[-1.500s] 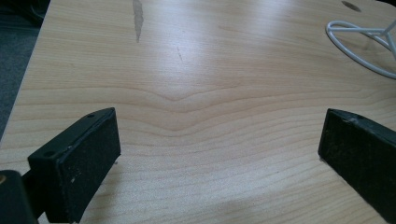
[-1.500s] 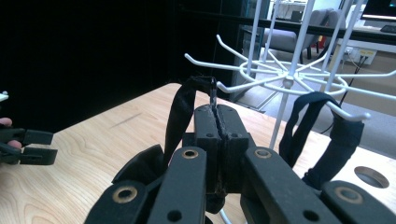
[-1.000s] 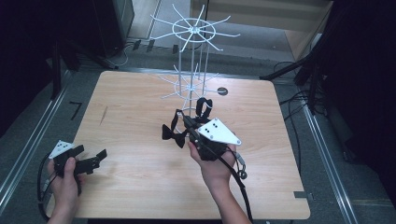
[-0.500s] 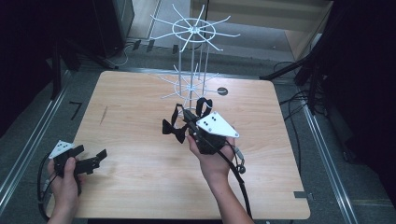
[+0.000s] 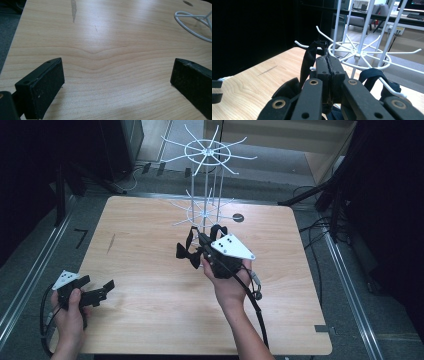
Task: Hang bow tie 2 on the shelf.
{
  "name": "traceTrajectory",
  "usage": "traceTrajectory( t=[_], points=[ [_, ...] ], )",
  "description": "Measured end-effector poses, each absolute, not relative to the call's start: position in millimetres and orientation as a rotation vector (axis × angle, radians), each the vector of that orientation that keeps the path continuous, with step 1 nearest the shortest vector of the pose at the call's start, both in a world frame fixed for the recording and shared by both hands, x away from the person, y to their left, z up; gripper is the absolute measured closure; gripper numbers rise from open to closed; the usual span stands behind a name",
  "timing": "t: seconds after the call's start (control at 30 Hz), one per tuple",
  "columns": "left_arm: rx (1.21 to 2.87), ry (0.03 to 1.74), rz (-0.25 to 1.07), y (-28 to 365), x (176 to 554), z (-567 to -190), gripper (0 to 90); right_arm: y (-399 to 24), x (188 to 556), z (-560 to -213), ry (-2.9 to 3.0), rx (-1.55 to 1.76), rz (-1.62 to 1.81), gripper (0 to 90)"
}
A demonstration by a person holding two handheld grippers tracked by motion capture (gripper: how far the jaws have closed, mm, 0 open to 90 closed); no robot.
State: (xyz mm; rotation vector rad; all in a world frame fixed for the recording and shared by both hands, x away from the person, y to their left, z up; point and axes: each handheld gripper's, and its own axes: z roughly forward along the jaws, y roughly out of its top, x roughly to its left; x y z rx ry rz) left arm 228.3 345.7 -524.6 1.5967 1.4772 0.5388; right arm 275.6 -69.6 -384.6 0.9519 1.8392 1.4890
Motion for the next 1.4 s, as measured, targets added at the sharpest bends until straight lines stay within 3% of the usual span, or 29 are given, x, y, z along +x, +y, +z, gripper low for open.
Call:
traceTrajectory(
  t=[1.23,1.4],
  points=[
    [1.598,1.478,0.54,346,228,-525,0.0,-72,296,-408,1.829,1.039,1.432,89.0],
    [1.596,1.479,0.54,346,229,-525,0.0,-72,297,-412,1.842,1.033,1.429,79.8]
  ],
)
